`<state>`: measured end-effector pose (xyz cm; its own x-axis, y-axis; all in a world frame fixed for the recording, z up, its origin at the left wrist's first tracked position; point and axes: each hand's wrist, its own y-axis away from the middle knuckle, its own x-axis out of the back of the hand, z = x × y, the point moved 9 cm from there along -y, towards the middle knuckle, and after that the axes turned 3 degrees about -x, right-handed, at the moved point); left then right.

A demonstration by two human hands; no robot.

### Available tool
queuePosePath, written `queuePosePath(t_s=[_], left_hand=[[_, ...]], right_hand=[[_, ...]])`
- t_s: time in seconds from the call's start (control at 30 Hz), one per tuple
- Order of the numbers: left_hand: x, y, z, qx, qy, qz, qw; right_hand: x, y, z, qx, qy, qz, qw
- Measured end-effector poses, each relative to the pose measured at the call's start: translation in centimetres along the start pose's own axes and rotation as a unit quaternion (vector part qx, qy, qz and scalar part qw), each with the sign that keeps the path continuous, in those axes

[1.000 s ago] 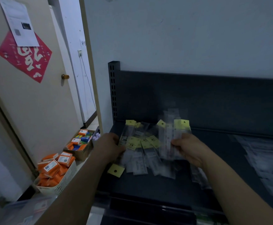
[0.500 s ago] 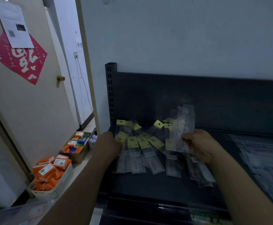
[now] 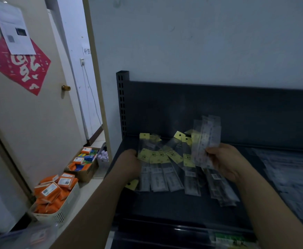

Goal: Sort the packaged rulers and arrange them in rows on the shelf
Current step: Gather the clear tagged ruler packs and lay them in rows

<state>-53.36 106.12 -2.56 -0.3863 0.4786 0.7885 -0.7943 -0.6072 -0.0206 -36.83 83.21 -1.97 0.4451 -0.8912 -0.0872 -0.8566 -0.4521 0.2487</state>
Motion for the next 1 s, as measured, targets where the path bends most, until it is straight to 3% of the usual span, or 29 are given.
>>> queuePosePath(t_s=[0.13,0.27,0.33,0.5,0.73,1.0], left_hand=[[-0.1,0.2,0.1,-0.005,-0.013,-0.007,1.0],[0.5,0.4,1.5,-0.038,-0.026,0.058,0.997],[0.0,1.5,4.6,-0.094,0.056,0.063,0.992],[-5.7,3.8,12.7,-0.128,0.292,-0.139,0.938],[-6.8,2.8,17.2,-0.098,0.466,-0.076,0.876],[-13.7,5.2,23.4,-0.068,0.504,-0.103,0.855]], right_hand=[[0.4,0.3,-0.2,0.001,0.014,-0.001,1.0],[1.1,0.9,-0.3,0.004,0.028,-0.018,0.999],[1.0,1.9,-0.4,0.004,0.037,-0.057,0.998],[1.5,4.3,-1.6,0.028,0.023,-0.145,0.989],[5.7,7.2,-1.9,0.013,0.129,-0.218,0.967],[19.1,7.1,-3.5,0.051,0.233,-0.136,0.962]])
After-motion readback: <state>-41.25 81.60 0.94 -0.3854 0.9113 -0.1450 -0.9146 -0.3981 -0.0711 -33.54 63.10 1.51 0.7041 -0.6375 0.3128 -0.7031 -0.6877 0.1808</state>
